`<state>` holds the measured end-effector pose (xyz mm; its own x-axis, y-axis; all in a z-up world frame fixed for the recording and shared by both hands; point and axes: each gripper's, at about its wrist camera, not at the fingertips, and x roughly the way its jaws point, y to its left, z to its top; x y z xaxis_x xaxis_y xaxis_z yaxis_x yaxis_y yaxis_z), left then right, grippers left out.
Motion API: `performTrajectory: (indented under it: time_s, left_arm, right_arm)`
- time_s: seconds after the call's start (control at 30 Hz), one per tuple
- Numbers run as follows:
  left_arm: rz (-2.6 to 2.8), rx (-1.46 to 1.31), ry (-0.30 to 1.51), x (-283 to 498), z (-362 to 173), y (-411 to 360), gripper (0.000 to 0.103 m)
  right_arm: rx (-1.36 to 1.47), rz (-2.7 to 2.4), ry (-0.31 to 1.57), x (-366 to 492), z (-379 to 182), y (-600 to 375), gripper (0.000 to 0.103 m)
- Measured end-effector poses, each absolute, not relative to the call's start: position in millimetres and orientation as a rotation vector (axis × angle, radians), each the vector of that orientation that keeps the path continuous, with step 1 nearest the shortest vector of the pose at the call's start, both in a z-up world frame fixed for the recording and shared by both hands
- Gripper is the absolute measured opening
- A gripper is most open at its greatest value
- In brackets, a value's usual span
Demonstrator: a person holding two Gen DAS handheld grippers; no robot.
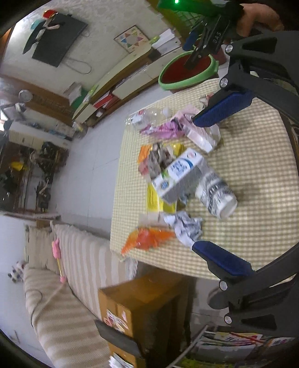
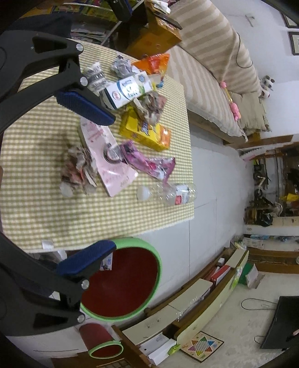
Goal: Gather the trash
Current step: 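Move both tools back over the table toward the remaining trash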
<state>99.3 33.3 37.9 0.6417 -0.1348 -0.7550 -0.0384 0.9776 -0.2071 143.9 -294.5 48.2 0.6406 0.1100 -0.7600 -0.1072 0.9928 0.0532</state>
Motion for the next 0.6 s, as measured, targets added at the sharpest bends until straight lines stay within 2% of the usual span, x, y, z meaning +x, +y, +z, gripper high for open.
performTrajectory:
  time_s: [0.23, 0.6]
  left_arm:
    - [-0.032, -0.238, 0.91, 92, 20, 52, 0.095]
    - [-0.066, -0.173, 1.025, 98, -21, 38, 0.094]
  right_arm:
    - [-0.017, 0.14, 0.915, 135, 32, -284, 0.098]
    - [-0.03, 0.146, 1.007, 133, 3, -289, 0.098]
